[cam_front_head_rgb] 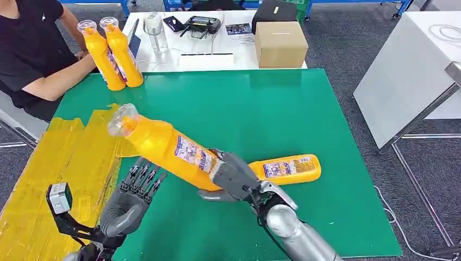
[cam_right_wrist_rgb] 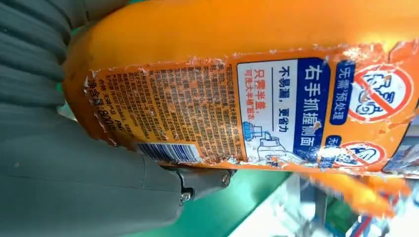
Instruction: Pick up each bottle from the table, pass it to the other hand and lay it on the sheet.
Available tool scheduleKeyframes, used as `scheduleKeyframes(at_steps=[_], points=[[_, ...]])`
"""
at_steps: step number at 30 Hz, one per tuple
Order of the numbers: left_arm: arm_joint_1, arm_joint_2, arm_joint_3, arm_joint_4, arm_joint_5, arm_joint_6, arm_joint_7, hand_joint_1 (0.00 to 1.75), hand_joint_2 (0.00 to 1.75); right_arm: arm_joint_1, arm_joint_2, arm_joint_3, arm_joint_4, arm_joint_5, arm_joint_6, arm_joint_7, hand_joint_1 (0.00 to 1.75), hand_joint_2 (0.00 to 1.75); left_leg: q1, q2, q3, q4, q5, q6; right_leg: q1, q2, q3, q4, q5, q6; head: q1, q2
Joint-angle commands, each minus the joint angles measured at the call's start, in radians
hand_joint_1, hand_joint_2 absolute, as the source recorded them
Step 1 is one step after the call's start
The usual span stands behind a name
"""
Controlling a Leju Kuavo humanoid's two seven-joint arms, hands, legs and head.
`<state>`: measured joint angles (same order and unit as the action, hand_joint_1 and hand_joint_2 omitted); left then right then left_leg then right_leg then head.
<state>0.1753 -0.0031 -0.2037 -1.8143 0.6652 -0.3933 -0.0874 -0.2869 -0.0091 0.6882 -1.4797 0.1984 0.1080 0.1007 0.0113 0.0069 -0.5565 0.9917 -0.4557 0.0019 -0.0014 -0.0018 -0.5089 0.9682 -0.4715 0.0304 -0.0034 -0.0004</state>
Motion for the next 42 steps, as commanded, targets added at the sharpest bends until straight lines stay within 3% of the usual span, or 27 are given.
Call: scheduleKeyframes(at_steps=[1,30,38,39,42], points=[[-0.044,-0.024,-0.014,0.058,-0.053,0.024,-0.024,0.00,1.75,-0.042,0.055,0.148,0.141,0.004,-0.016,0.021,1.75,1.75,0.000,0.000,0.002,-0.001,0.000,0.000,0.000,0.001,0.001,-0.001,0.000,0.000,0.000,0.000],[-0.074,-0.036,-0.025,0.072,-0.090,0.057,-0.035,0.00,1.75,-0.085,0.093,0.251,0.200,-0.007,0.007,0.018,1.75,1.75,-0.001,-0.001,0.001,-0.001,0.000,0.000,0.000,0.000,0.001,-0.001,0.000,0.000,0.000,0.000],[-0.094,-0.011,-0.012,0.092,-0.109,0.050,-0.032,0.00,1.75,-0.111,0.088,0.303,0.231,-0.012,0.029,0.027,1.75,1.75,0.000,-0.001,0.002,-0.001,0.000,0.000,0.000,0.000,0.001,-0.001,0.000,0.000,0.000,0.000],[-0.095,-0.018,-0.006,0.097,-0.100,0.048,-0.033,1.75,1.75,-0.119,0.088,0.320,0.239,-0.011,0.042,0.028,1.75,1.75,0.000,-0.001,0.001,-0.001,0.000,0.000,0.000,0.000,0.001,-0.001,0.000,0.000,0.000,0.000],[-0.097,-0.020,-0.003,0.106,-0.095,0.044,-0.035,1.75,1.75,-0.121,0.095,0.326,0.249,-0.010,0.040,0.027,1.75,1.75,0.000,-0.001,0.001,-0.001,0.000,0.000,0.000,0.000,0.001,-0.001,0.000,0.000,0.000,0.000]])
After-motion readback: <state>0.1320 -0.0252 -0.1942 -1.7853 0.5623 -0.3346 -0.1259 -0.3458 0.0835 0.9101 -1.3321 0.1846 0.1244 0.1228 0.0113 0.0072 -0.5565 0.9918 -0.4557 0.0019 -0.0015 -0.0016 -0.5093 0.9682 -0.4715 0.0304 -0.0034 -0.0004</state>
